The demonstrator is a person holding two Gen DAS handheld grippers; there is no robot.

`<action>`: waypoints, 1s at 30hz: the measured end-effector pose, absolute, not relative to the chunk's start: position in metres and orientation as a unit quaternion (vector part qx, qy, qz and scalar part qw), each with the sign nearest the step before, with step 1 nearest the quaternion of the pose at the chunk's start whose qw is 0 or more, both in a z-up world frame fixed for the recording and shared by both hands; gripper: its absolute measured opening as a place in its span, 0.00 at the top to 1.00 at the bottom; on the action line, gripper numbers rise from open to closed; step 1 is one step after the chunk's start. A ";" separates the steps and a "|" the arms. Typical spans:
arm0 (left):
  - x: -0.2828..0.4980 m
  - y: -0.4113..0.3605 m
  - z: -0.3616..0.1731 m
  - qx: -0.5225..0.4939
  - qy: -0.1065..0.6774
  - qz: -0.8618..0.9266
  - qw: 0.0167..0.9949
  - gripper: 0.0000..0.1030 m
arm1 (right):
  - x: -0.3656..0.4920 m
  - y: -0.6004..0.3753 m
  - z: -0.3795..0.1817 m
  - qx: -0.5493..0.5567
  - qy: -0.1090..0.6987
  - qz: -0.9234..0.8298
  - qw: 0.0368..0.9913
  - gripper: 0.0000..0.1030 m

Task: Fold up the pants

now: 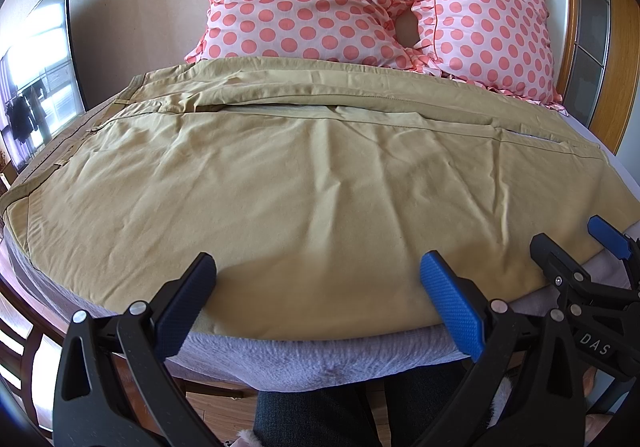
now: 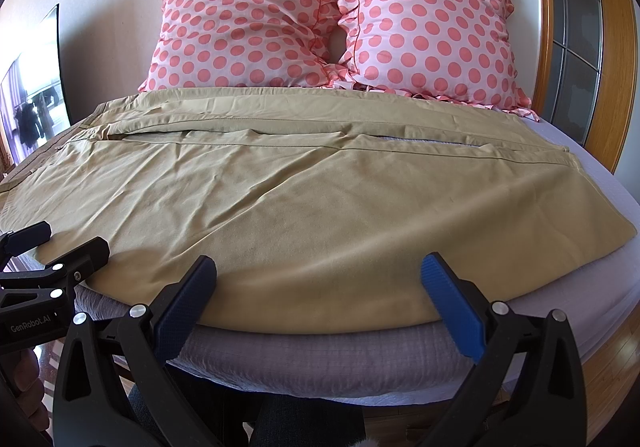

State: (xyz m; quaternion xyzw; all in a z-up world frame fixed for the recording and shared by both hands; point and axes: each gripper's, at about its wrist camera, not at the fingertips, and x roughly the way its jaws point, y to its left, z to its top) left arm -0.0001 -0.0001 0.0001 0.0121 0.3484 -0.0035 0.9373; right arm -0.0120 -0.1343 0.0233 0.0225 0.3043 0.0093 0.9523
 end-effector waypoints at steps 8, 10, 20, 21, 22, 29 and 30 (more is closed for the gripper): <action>0.000 0.000 0.000 0.012 0.348 -0.004 0.937 0.02 | -0.012 -0.134 0.023 0.022 0.304 0.009 0.952 0.01; 0.000 0.000 0.000 0.012 0.348 -0.004 0.937 0.02 | -0.012 -0.134 0.023 0.022 0.304 0.009 0.952 0.01; 0.000 0.000 0.000 0.013 0.346 -0.007 0.938 0.02 | -0.012 -0.133 0.023 0.022 0.304 0.010 0.952 0.01; 0.000 0.001 0.000 0.014 0.347 -0.009 0.938 0.02 | -0.011 -0.133 0.023 0.021 0.306 0.011 0.952 0.01; 0.000 0.001 0.001 0.013 0.348 -0.011 0.937 0.02 | -0.010 -0.134 0.023 0.020 0.311 0.016 0.950 0.01; 0.014 0.016 0.028 -0.010 0.347 -0.004 0.938 0.02 | 0.033 -0.190 0.066 0.085 0.329 0.001 0.941 0.01; 0.018 0.019 0.036 -0.009 0.338 0.004 0.941 0.02 | 0.044 -0.203 0.075 0.090 0.329 -0.014 0.940 0.01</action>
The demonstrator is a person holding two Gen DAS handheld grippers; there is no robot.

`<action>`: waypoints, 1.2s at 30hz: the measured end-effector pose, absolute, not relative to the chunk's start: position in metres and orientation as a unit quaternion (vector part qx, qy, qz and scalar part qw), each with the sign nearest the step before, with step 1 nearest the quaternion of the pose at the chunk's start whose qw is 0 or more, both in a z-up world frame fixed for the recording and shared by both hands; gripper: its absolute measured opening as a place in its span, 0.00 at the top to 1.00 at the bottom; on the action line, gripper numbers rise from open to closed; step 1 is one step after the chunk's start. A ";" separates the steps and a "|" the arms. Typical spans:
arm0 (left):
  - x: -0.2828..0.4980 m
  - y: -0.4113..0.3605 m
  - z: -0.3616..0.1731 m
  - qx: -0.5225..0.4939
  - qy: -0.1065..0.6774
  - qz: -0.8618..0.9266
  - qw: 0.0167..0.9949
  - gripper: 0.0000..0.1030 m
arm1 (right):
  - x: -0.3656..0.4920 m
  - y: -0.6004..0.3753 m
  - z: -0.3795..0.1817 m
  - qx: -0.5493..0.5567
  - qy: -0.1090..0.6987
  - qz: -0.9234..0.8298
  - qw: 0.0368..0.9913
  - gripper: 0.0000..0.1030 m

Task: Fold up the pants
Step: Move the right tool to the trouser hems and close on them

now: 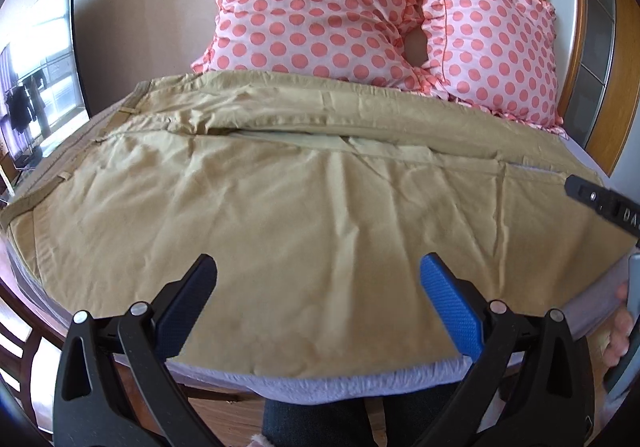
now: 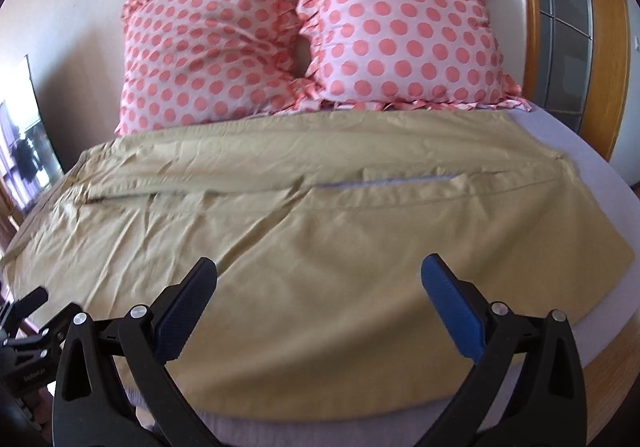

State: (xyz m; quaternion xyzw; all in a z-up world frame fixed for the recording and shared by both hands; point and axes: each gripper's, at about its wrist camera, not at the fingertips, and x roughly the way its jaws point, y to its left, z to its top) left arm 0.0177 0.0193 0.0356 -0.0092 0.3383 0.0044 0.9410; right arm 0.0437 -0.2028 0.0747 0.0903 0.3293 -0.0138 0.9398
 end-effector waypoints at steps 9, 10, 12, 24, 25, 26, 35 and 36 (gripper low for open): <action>0.073 0.042 0.073 -0.009 0.310 0.055 0.949 0.02 | 0.226 -0.321 0.096 0.129 0.394 -0.175 0.893 0.09; 0.078 0.046 0.074 -0.012 0.310 0.056 0.949 0.02 | 0.245 -0.333 0.092 0.139 0.402 -0.190 0.885 0.13; 0.085 0.051 0.075 -0.016 0.307 0.058 0.950 0.02 | 0.281 -0.355 0.082 0.160 0.422 -0.222 0.864 0.24; 0.120 0.081 0.063 -0.040 0.324 0.070 0.943 0.02 | 0.365 -0.409 0.025 0.195 0.466 -0.318 0.802 0.48; 0.120 0.082 0.062 -0.042 0.326 0.068 0.942 0.02 | 0.363 -0.408 0.025 0.190 0.459 -0.317 0.808 0.55; 0.120 0.083 0.061 -0.043 0.326 0.067 0.942 0.02 | 0.359 -0.407 0.025 0.185 0.452 -0.320 0.812 0.75; 0.112 0.090 0.059 -0.057 0.325 0.065 0.942 0.02 | 0.305 -0.437 0.028 0.304 0.383 -0.261 0.832 0.95; 0.110 0.091 0.060 -0.058 0.322 0.065 0.943 0.02 | 0.293 -0.435 0.032 0.317 0.372 -0.251 0.835 0.95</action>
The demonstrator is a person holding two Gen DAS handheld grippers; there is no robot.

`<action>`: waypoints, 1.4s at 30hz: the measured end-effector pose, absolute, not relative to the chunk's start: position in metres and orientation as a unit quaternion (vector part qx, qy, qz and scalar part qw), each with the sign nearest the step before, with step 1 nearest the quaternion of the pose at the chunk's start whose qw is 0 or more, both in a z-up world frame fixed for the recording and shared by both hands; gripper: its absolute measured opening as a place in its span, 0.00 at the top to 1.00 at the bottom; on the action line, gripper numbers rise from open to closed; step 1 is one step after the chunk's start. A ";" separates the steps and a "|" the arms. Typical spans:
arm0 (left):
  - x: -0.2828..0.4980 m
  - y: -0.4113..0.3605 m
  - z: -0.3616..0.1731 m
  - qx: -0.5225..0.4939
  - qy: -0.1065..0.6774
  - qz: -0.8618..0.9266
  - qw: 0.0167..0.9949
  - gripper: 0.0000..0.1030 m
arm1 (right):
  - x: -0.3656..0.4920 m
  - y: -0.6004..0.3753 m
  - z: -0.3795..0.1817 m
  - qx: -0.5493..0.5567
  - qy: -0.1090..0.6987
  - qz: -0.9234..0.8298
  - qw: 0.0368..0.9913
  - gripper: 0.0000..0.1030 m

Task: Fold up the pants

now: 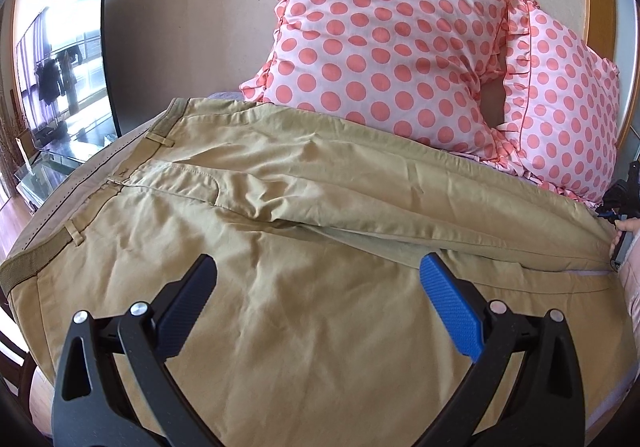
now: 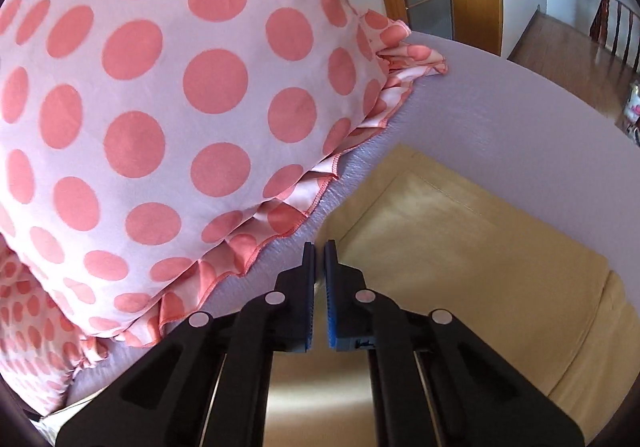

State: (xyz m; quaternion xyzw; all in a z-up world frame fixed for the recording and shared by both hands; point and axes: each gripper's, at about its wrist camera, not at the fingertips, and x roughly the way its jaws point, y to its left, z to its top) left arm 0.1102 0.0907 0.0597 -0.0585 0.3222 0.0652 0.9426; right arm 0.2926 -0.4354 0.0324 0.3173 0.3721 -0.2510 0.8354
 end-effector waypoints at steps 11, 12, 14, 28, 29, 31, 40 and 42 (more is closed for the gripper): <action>0.113 0.101 0.065 -0.079 0.320 0.067 0.942 0.02 | 0.161 -0.427 0.035 0.428 0.330 -0.173 0.824 0.88; 0.113 0.101 0.066 -0.077 0.320 0.068 0.942 0.02 | 0.161 -0.433 0.033 0.437 0.332 -0.178 0.817 0.83; 0.111 0.102 0.069 -0.072 0.315 0.073 0.943 0.02 | 0.162 -0.439 0.032 0.453 0.334 -0.191 0.804 0.70; 0.113 0.120 0.073 -0.097 0.321 0.067 0.940 0.02 | 0.156 -0.460 0.026 0.478 0.263 -0.151 0.824 0.98; 0.117 0.123 0.073 -0.105 0.322 0.051 0.940 0.02 | 0.144 -0.459 0.031 0.474 0.248 -0.140 0.833 0.98; 0.127 0.128 0.074 -0.130 0.323 0.009 0.937 0.02 | 0.116 -0.458 0.039 0.474 0.223 -0.116 0.844 0.98; 0.218 0.147 0.070 -0.221 0.381 -0.073 0.895 0.02 | 0.012 -0.437 0.017 0.489 0.212 -0.097 0.840 0.98; 0.237 0.147 0.064 -0.210 0.399 -0.042 0.892 0.07 | 0.008 -0.434 0.014 0.490 0.215 -0.096 0.839 0.98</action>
